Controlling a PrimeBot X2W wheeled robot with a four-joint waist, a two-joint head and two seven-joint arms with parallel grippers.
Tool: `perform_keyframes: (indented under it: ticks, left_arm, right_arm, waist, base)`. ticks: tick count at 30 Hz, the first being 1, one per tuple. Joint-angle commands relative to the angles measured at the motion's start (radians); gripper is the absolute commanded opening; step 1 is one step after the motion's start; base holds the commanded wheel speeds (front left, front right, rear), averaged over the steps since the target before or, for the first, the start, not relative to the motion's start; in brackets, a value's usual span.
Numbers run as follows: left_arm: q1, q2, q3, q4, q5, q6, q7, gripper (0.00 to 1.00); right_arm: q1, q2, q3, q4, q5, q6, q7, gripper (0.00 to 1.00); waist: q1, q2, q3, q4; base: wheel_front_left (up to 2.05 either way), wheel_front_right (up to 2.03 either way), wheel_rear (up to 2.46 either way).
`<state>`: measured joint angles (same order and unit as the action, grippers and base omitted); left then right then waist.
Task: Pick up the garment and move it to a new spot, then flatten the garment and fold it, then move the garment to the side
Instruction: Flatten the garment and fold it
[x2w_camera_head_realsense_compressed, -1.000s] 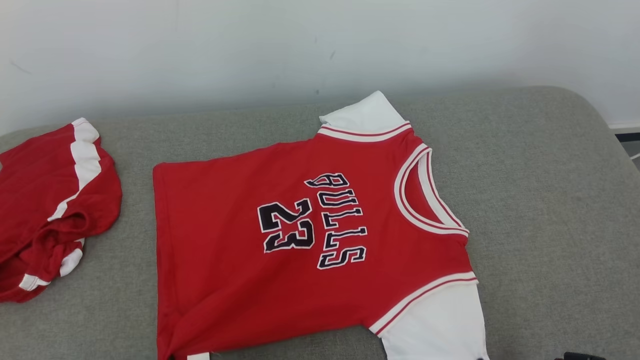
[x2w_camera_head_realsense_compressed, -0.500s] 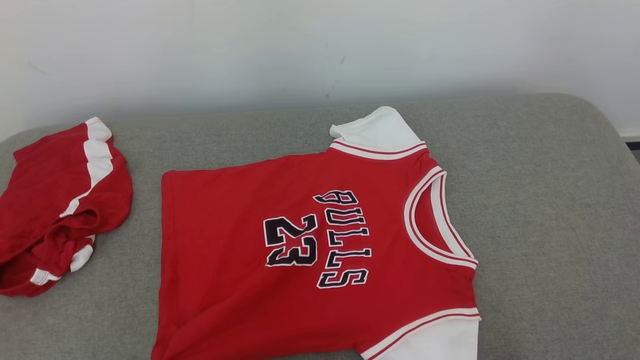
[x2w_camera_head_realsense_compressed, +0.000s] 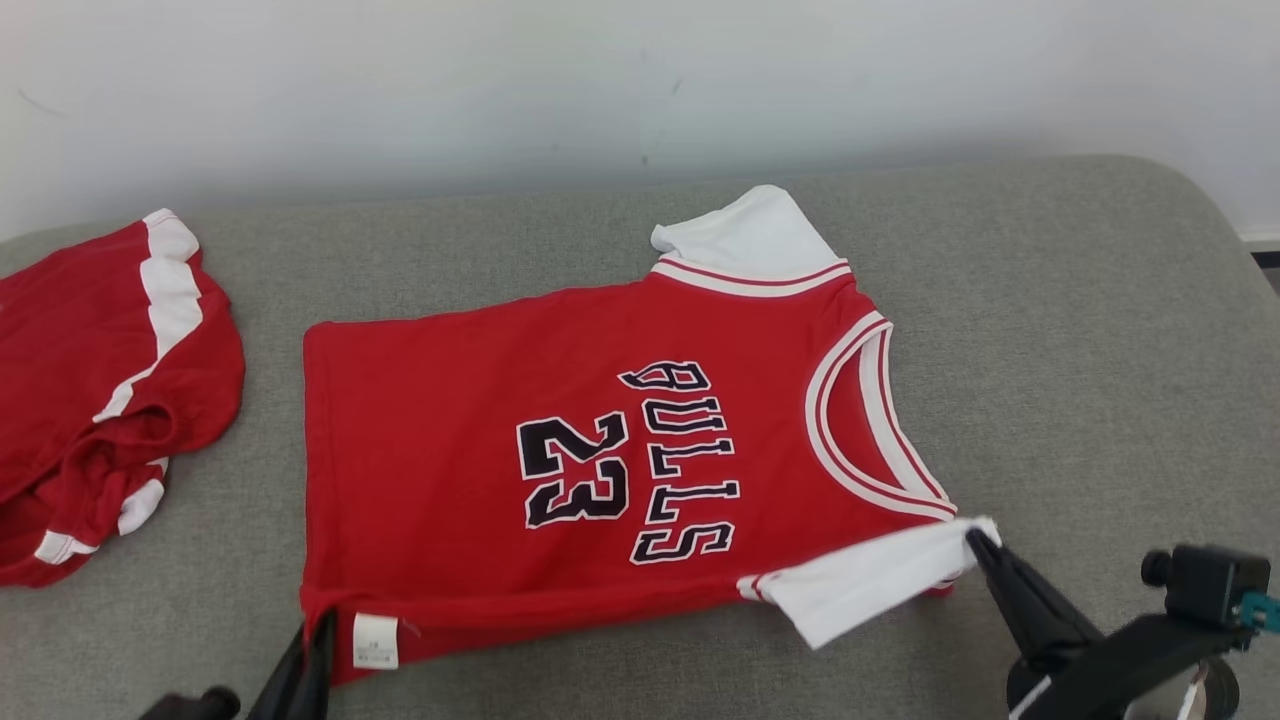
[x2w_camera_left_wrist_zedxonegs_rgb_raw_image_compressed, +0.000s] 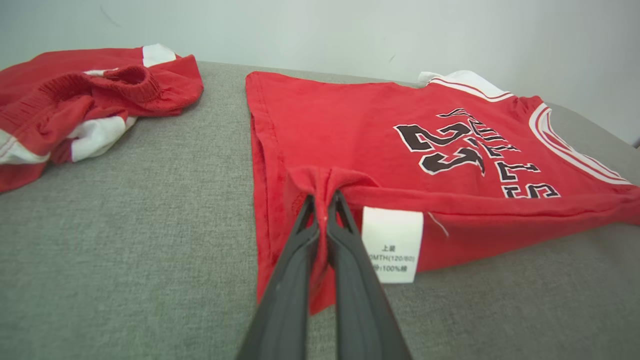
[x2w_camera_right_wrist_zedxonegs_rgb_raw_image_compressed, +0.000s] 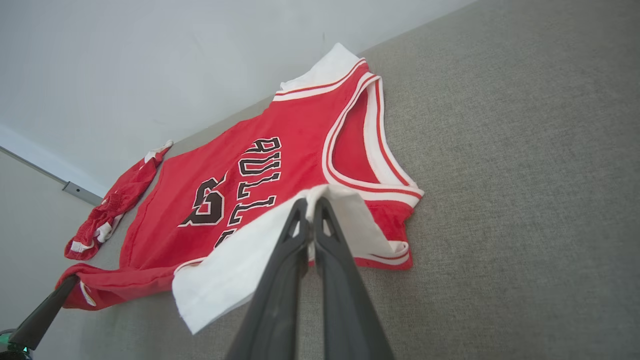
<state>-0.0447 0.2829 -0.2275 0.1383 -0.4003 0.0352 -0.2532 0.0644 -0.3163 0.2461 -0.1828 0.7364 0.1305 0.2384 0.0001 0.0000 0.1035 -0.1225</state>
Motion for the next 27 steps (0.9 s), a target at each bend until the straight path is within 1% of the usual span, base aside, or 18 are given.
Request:
perform_keyframes:
  ticks: [1,6,9,11,15,16,20,25,26,27]
  left_arm:
    - [-0.046,0.015,-0.003,-0.011,0.007,-0.006,0.017,0.0]
    - [-0.132,0.026,-0.01,-0.001,0.012,-0.018,0.052,0.0]
    - [-0.184,0.033,-0.013,0.026,0.013,-0.024,0.071,0.0]
    - [-0.217,0.039,-0.019,0.051,0.017,-0.032,0.08,0.0]
    - [-0.277,0.04,-0.029,0.108,0.021,-0.05,0.081,0.0]
    - [-0.277,0.04,-0.029,0.108,0.021,-0.05,0.081,0.0]
    - [-0.326,0.036,-0.039,0.17,0.022,-0.066,0.072,0.0]
    - [-0.363,0.027,-0.049,0.235,0.023,-0.077,0.047,0.0]
    - [-0.368,0.025,-0.049,0.245,0.024,-0.076,0.041,0.0]
    - [-0.371,0.023,-0.049,0.254,0.029,-0.07,0.035,0.46]
  right_arm:
    - [-0.067,0.007,-0.009,0.025,-0.035,0.0,0.015,0.0]
    - [-0.216,0.031,0.003,0.125,-0.078,0.0,0.035,0.0]
    - [-0.309,0.044,0.032,0.213,-0.096,0.0,0.042,0.0]
    - [-0.37,0.041,0.051,0.278,-0.106,0.0,0.042,0.0]
    - [-0.478,0.053,0.077,0.409,-0.109,0.0,0.009,0.0]
    - [-0.478,0.053,0.077,0.409,-0.109,0.0,0.009,0.0]
    - [-0.56,0.06,0.113,0.53,-0.114,0.0,-0.033,0.0]
    - [-0.615,0.071,0.151,0.645,-0.091,0.0,-0.104,0.0]
    - [-0.623,0.072,0.159,0.665,-0.086,0.0,-0.117,0.34]
    - [-0.627,0.073,0.167,0.68,-0.082,0.0,-0.13,0.74]
  waist:
    - [-0.0001,0.0,0.01,0.006]
    - [-0.0001,0.0,0.039,0.006]
    - [-0.0001,0.0,0.059,0.005]
    - [-0.0001,0.0,0.072,0.006]
    - [-0.0001,0.0,0.095,0.007]
    - [-0.0001,0.0,0.095,0.007]
    - [-0.0001,0.0,0.109,0.011]
    - [-0.0001,0.0,0.112,0.013]
    - [-0.0001,0.0,0.11,0.014]
    - [-0.0001,0.0,0.108,0.015]
  base:
    - [0.0,0.0,0.0]
    - [0.0,0.0,0.0]
    - [0.0,0.0,0.0]
    - [0.0,0.0,0.0]
    - [0.0,0.0,0.0]
    - [0.0,0.0,0.0]
    - [0.0,0.0,0.0]
    - [0.0,0.0,0.0]
    - [0.0,0.0,0.0]
    - [0.0,0.0,0.0]
